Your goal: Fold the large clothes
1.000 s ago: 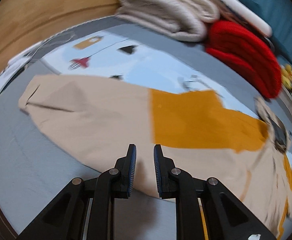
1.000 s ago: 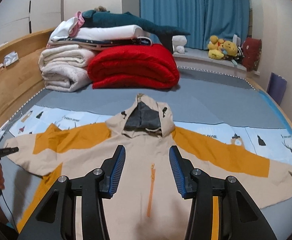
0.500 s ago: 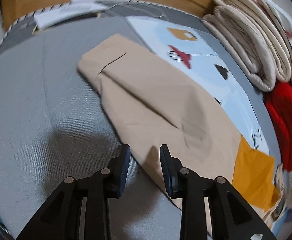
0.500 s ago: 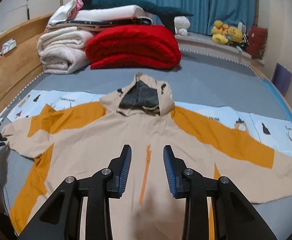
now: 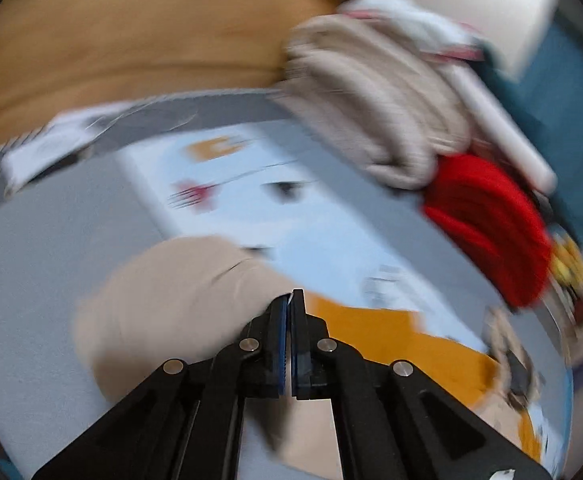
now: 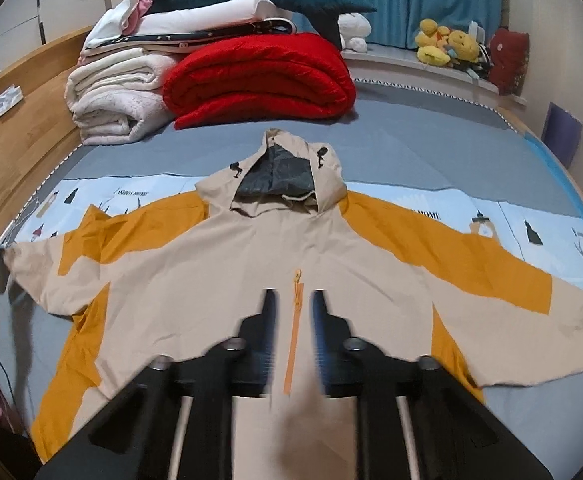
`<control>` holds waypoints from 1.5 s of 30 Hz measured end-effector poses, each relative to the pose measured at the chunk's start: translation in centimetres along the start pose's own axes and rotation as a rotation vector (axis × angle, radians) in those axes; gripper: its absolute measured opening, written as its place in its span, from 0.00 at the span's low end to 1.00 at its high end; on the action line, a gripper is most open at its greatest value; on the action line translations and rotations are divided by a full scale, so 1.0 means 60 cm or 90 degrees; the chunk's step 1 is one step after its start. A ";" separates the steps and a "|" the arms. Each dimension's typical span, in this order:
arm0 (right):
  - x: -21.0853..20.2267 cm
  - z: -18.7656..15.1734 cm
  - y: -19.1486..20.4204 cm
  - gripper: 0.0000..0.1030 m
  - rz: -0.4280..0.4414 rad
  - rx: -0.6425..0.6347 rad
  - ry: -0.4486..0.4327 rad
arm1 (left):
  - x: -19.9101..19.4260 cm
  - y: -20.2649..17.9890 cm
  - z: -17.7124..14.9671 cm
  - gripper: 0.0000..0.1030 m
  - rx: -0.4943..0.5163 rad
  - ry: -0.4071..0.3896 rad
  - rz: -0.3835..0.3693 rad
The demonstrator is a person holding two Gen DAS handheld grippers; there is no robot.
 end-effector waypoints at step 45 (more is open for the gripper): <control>0.055 -0.107 0.079 0.18 0.118 0.033 0.089 | 0.142 -0.293 -0.349 0.39 0.085 0.489 -0.159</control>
Point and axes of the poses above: each gripper's, at about its wrist camera, not at the fingertips, and x roughly the way its jaws point, y to its left, z to its top, the point moved 6 cm from there along x, roughly the way its jaws point, and after that the axes turned 7 degrees about x, right-handed, at the moved point
